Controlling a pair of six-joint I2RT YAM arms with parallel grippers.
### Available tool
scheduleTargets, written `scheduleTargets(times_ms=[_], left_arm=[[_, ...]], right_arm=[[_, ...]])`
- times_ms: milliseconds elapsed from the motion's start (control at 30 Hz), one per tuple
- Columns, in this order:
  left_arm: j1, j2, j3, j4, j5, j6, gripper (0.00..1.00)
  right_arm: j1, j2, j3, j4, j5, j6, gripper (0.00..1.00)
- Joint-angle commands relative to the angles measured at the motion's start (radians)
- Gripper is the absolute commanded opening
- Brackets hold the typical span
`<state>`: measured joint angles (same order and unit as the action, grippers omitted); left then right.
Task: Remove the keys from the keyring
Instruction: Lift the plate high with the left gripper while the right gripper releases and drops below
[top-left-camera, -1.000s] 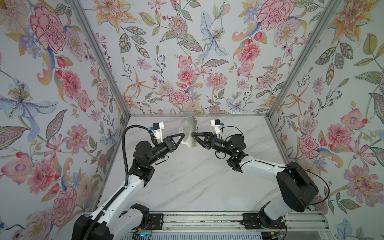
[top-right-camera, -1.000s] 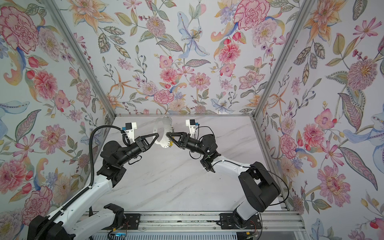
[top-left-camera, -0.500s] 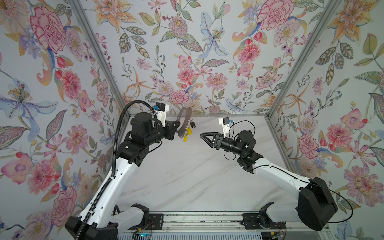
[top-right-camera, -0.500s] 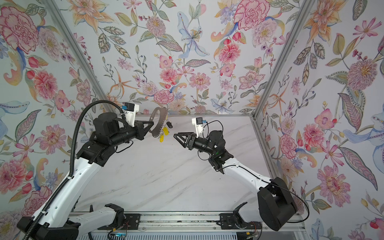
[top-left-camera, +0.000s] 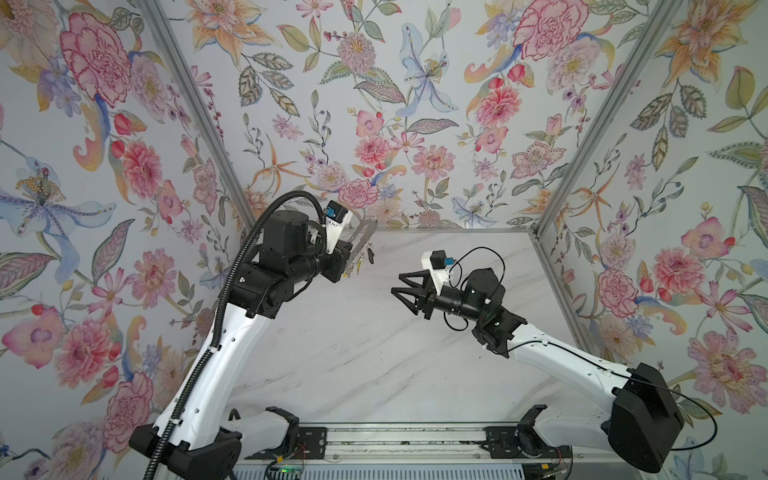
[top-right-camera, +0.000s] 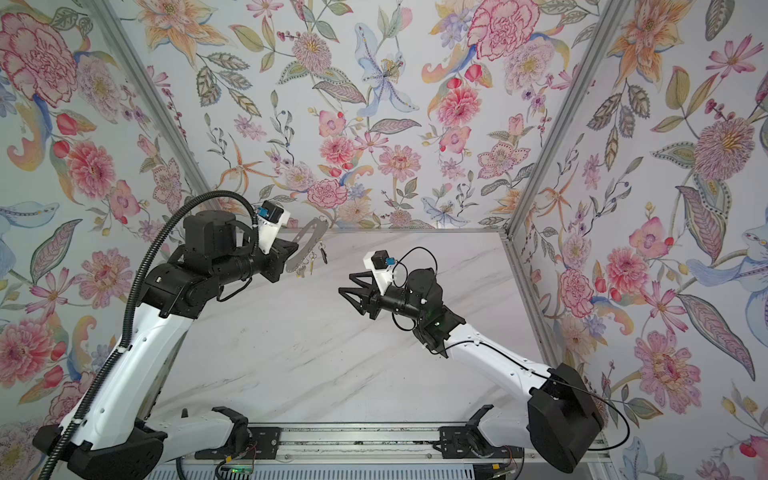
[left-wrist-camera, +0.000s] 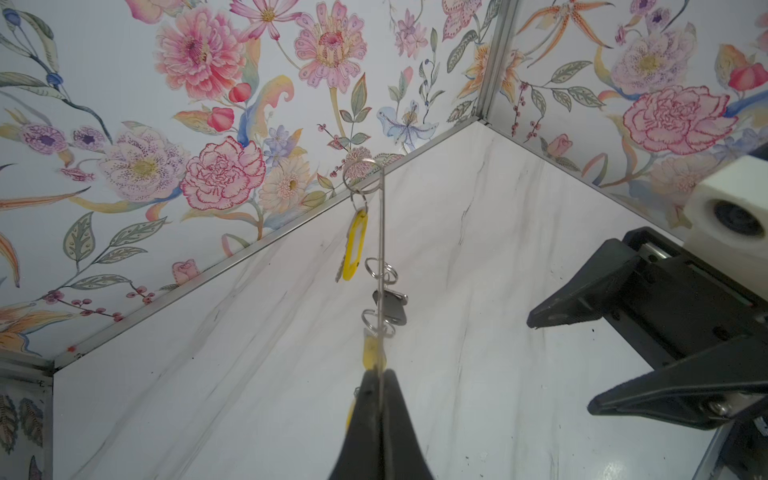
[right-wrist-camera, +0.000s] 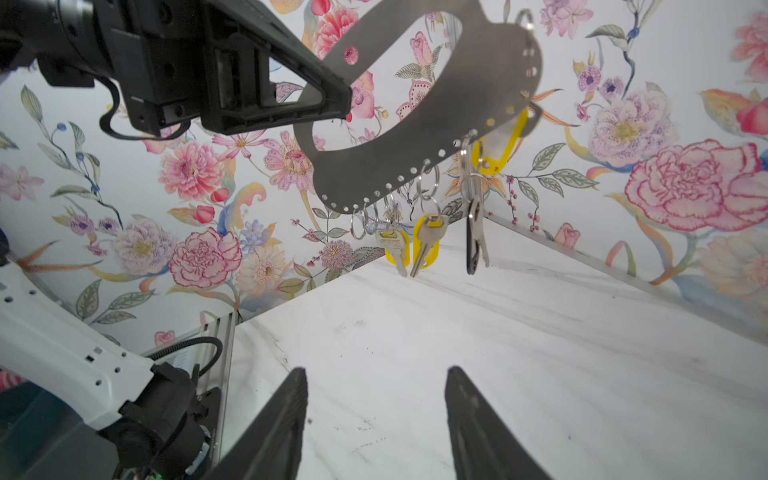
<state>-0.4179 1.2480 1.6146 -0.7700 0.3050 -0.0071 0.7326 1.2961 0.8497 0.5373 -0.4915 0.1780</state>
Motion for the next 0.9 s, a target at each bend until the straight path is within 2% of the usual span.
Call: scheduleTargets(times_ms=[0, 200, 433, 700, 867], left_arm=[[-0.032, 0.029, 0.051, -0.027, -0.038, 0.079, 0.0], [-0.086, 0.062, 0.079, -0.027, -0.054, 0.093, 0.0], [-0.105, 0.07, 0.088, 0.01, -0.016, 0.064, 0.0], [-0.112, 0.071, 0.09, 0.025, 0.006, 0.054, 0.0], [-0.113, 0.074, 0.087, 0.029, 0.015, 0.048, 0.0]], right_arm=[[0.044, 0.029, -0.014, 0.072, 0.084, -0.161, 0.53], [0.097, 0.101, -0.027, 0.212, 0.159, -0.228, 0.49], [0.109, 0.193, 0.007, 0.27, 0.236, -0.269, 0.44], [0.076, 0.273, 0.058, 0.316, 0.164, -0.232, 0.41], [0.071, 0.312, 0.088, 0.32, 0.168, -0.227, 0.4]])
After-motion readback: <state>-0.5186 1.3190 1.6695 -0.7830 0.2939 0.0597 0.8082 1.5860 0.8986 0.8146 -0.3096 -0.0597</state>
